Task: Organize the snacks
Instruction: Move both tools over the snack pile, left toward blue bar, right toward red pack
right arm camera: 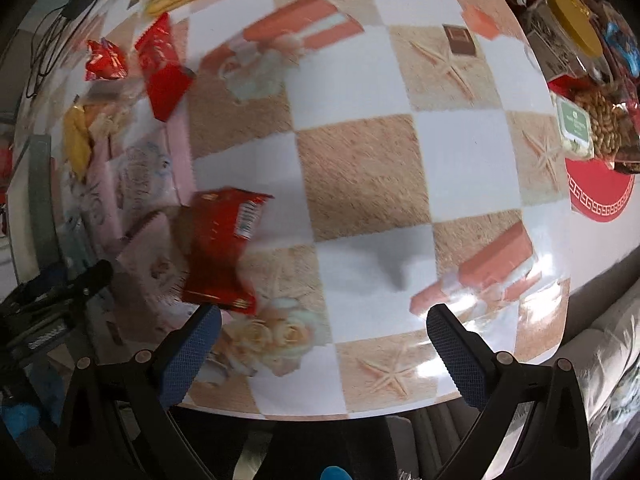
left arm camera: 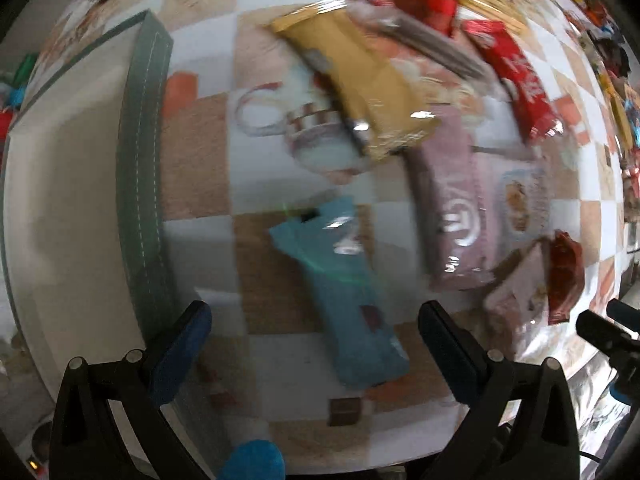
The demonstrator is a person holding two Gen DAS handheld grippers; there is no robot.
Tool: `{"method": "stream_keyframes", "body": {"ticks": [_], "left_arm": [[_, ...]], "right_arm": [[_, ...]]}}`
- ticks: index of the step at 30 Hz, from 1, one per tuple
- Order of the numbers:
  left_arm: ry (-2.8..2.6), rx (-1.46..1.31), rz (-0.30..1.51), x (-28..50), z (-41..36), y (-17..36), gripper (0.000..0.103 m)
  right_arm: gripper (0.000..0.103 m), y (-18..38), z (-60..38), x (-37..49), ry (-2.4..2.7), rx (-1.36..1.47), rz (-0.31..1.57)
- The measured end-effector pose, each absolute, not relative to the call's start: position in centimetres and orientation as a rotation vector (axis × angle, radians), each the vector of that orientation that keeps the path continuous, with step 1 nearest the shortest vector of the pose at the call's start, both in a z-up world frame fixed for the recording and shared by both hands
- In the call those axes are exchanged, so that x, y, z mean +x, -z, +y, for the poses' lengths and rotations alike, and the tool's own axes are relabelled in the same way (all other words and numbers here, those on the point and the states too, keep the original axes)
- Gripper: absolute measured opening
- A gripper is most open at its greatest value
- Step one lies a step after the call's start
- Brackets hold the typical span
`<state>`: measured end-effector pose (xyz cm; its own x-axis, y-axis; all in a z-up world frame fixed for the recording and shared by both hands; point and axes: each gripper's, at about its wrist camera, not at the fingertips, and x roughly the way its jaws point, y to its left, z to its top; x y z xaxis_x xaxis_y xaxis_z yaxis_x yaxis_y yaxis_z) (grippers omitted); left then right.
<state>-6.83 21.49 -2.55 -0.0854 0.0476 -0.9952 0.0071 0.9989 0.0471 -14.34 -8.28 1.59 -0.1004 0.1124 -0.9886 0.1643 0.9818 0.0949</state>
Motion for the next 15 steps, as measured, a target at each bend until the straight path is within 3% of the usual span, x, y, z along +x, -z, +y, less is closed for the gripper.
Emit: {"method": "stream_keyframes", "body": {"ticks": [15], "left_arm": [[-0.046,0.075,1.648,-2.3,21.0,4.1,0.103]], "right_arm": [[0.103,-0.7,-7.2,-10.1,0.069,0.256,1.715]]}}
